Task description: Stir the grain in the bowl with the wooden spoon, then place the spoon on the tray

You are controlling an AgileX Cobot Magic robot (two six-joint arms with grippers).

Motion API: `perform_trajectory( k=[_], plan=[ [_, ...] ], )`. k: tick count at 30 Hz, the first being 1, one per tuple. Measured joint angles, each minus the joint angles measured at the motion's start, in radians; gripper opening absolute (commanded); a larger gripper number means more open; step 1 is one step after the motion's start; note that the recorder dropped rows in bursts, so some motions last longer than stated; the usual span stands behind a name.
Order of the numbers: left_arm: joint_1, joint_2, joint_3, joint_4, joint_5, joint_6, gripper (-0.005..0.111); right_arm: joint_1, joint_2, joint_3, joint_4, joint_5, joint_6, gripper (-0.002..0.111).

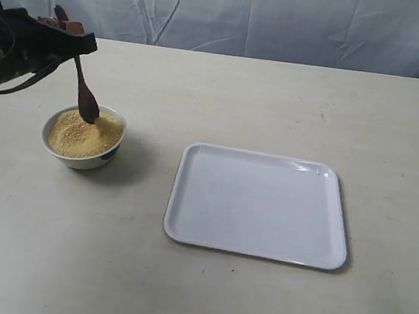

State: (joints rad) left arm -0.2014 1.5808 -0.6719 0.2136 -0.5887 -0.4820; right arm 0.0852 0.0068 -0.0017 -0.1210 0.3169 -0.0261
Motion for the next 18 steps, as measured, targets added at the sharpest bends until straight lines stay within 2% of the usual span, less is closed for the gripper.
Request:
perform_trajectory(
  k=[6, 11, 18],
  plan=[
    [0.0, 0.003, -0.014, 0.0, -0.007, 0.11, 0.0, 0.0, 0.0, 0.0, 0.0, 0.0, 0.0, 0.0],
    [0.0, 0.101, -0.014, 0.029, -0.008, 0.12, 0.0, 0.0, 0.0, 0.0, 0.0, 0.0, 0.0, 0.0],
    [0.0, 0.103, -0.014, 0.171, -0.004, -0.106, 0.0, 0.0, 0.0, 0.0, 0.002, 0.0, 0.0, 0.0]
  ],
)
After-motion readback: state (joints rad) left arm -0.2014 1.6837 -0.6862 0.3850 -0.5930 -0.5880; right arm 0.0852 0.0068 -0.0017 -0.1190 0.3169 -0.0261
